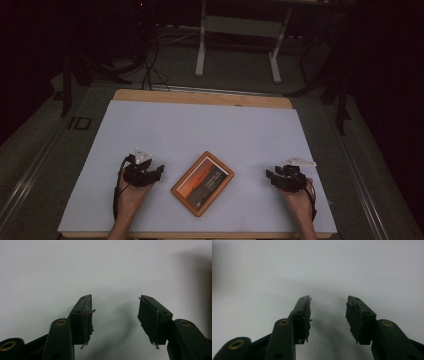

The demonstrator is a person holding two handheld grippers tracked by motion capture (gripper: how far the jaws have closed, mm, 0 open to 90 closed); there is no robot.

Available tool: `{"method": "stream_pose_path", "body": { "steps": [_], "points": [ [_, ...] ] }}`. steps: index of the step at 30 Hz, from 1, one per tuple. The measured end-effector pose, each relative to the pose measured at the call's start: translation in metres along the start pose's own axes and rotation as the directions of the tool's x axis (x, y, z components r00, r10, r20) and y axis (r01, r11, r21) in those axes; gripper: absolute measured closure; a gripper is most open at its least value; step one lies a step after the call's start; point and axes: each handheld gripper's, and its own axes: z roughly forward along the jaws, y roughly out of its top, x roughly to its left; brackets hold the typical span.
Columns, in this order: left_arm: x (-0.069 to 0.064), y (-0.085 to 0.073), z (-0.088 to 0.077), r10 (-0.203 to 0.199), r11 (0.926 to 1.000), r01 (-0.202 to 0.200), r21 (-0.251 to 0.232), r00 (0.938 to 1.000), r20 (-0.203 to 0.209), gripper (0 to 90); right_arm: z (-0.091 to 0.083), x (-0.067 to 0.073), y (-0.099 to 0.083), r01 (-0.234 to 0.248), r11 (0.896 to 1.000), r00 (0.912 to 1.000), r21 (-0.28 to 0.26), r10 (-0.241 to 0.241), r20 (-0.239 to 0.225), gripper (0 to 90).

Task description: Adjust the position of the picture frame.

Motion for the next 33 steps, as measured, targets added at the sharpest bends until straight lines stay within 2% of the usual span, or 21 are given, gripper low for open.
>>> {"method": "stream_pose_path", "body": {
  "steps": [1,2,4,5,7,10,11,13,14,17,18,19,20,22,23,25,26,28,29,30,33],
  "points": [
    [0.000,0.002,-0.002,0.005,1.0000,-0.005,-0.008,0.9999,0.016,45.3,0.000,0.000,0.000,0.000,1.000,1.0000,0.000,0.000,0.000,54.8],
    [-0.001,0.004,-0.006,0.024,0.9994,-0.023,-0.026,0.9986,0.046,45.4,-0.001,0.007,0.001,0.020,1.000,0.9992,0.006,-0.020,-0.034,54.1],
    [-0.001,0.004,-0.006,0.024,0.9994,-0.023,-0.026,0.9986,0.046,46.0,-0.001,0.011,0.001,0.032,0.999,0.9986,0.007,-0.032,-0.043,54.1],
    [0.000,0.005,-0.007,0.020,0.9997,-0.018,-0.018,0.9944,0.103,46.1,-0.002,0.017,0.001,0.043,0.999,0.9970,0.011,-0.042,-0.065,52.7],
    [-0.001,0.005,-0.006,0.016,0.9999,-0.015,-0.007,0.9889,0.148,46.1,-0.002,0.021,0.002,0.048,0.999,0.9958,0.011,-0.047,-0.078,52.6],
    [-0.004,0.008,-0.010,0.024,0.9996,-0.020,-0.020,0.9821,0.187,46.1,-0.007,0.032,0.004,0.076,0.997,0.9909,0.004,-0.075,-0.112,51.0],
    [-0.004,0.010,-0.011,0.013,0.9996,-0.008,-0.027,0.9789,0.204,45.7,-0.008,0.035,0.004,0.076,0.997,0.9895,0.001,-0.076,-0.123,50.3],
    [-0.003,0.012,-0.013,-0.009,0.9992,0.018,-0.036,0.9679,0.251,45.3,-0.010,0.040,0.007,0.082,0.997,0.9860,-0.001,-0.082,-0.146,49.5],
    [-0.004,0.013,-0.014,-0.011,0.9993,0.020,-0.031,0.9646,0.264,45.7,-0.010,0.042,0.008,0.091,0.996,0.9831,-0.003,-0.091,-0.159,49.5],
    [-0.005,0.017,-0.014,0.013,0.9996,-0.005,-0.026,0.9579,0.287,47.2,-0.014,0.050,0.014,0.107,0.994,0.9776,-0.017,-0.108,-0.181,48.8],
    [-0.007,0.019,-0.015,0.020,0.9996,-0.014,-0.023,0.9536,0.300,47.0,-0.015,0.053,0.015,0.110,0.994,0.9753,-0.022,-0.112,-0.190,48.7],
    [-0.007,0.019,-0.015,0.020,0.9996,-0.014,-0.023,0.9536,0.300,46.2,-0.015,0.053,0.015,0.110,0.994,0.9753,-0.022,-0.112,-0.190,48.7],
    [-0.010,0.022,-0.016,0.043,0.9990,-0.038,-0.023,0.9508,0.307,45.9,-0.017,0.060,0.018,0.116,0.993,0.9701,-0.029,-0.119,-0.211,48.6],
    [-0.010,0.022,-0.016,0.043,0.9990,-0.038,-0.023,0.9508,0.307,45.5,-0.018,0.064,0.018,0.121,0.992,0.9672,-0.032,-0.125,-0.221,48.6],
    [-0.013,0.024,-0.016,0.045,0.9989,-0.039,-0.026,0.9428,0.330,45.5,-0.018,0.064,0.018,0.121,0.992,0.9672,-0.032,-0.125,-0.221,48.6],
    [-0.018,0.028,-0.012,0.066,0.9978,-0.064,-0.017,0.9347,0.349,44.4,-0.016,0.079,0.019,0.133,0.991,0.9513,-0.032,-0.137,-0.276,48.0],
    [-0.018,0.028,-0.012,0.066,0.9978,-0.064,-0.017,0.9347,0.349,44.4,-0.016,0.079,0.019,0.133,0.991,0.9513,-0.032,-0.137,-0.276,48.0],
    [-0.022,0.030,-0.008,0.080,0.9966,-0.082,-0.008,0.9302,0.358,44.1,-0.013,0.086,0.019,0.127,0.992,0.9433,-0.027,-0.129,-0.306,46.1],
    [-0.028,0.032,-0.006,0.095,0.9950,-0.100,-0.004,0.9322,0.349,43.7,-0.012,0.089,0.018,0.121,0.992,0.9411,-0.021,-0.122,-0.315,43.0],
    [-0.031,0.032,-0.005,0.101,0.9944,-0.105,-0.007,0.9309,0.351,43.1,-0.009,0.094,0.019,0.102,0.995,0.9454,-0.014,-0.101,-0.310,37.0],
    [-0.040,0.035,0.000,0.129,0.9900,-0.141,0.004,0.9199,0.370,42.0,-0.005,0.098,0.020,0.085,0.996,0.9459,-0.003,-0.082,-0.314,30.6]
  ]
}}
